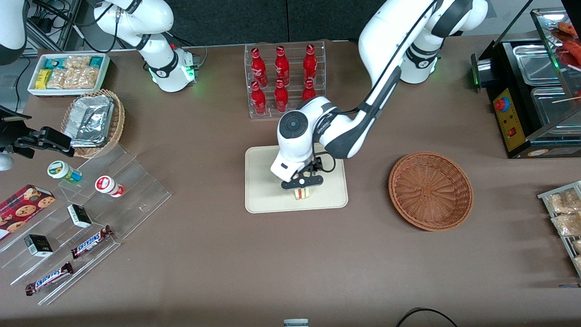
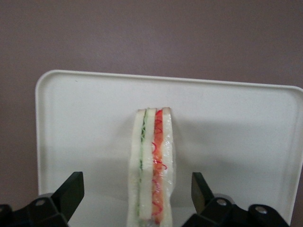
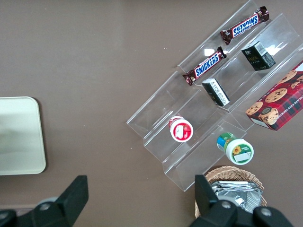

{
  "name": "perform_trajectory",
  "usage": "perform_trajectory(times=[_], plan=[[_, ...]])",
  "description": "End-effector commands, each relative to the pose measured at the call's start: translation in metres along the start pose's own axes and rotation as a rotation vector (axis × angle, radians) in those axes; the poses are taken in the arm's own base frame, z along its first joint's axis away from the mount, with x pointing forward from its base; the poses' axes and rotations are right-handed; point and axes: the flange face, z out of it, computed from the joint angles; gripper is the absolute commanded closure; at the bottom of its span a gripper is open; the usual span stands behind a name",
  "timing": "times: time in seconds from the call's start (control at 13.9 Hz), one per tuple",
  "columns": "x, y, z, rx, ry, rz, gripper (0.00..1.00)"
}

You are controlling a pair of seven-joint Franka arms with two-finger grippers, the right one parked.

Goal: Place sandwich from basket to tray

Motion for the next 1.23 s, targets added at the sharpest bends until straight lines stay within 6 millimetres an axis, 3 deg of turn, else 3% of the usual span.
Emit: perform_trajectory(times=[0.0,0.14,0.22,0.36,0.43,0.65,0.94,1.15], plan=[[0.021,-0.043,-0.047,0.021,-0.037,0.114,0.00],[0.050,-0.093,-0.073,0.029,-0.063,0.171,0.00],[0.053,-0.112,-0.079,0.058,-0.099,0.173,0.00],[0.081,-0.170,-0.096,0.057,-0.112,0.121,0.00],[0.090,-0.196,-0.112,0.024,-0.112,0.134,0.00],[0.106,-0.272,-0.134,-0.009,-0.125,0.168,0.00],[0.104,-0.329,-0.160,-0.008,-0.120,0.189,0.00],[0.095,-0.354,-0.186,-0.026,-0.148,0.155,0.00]])
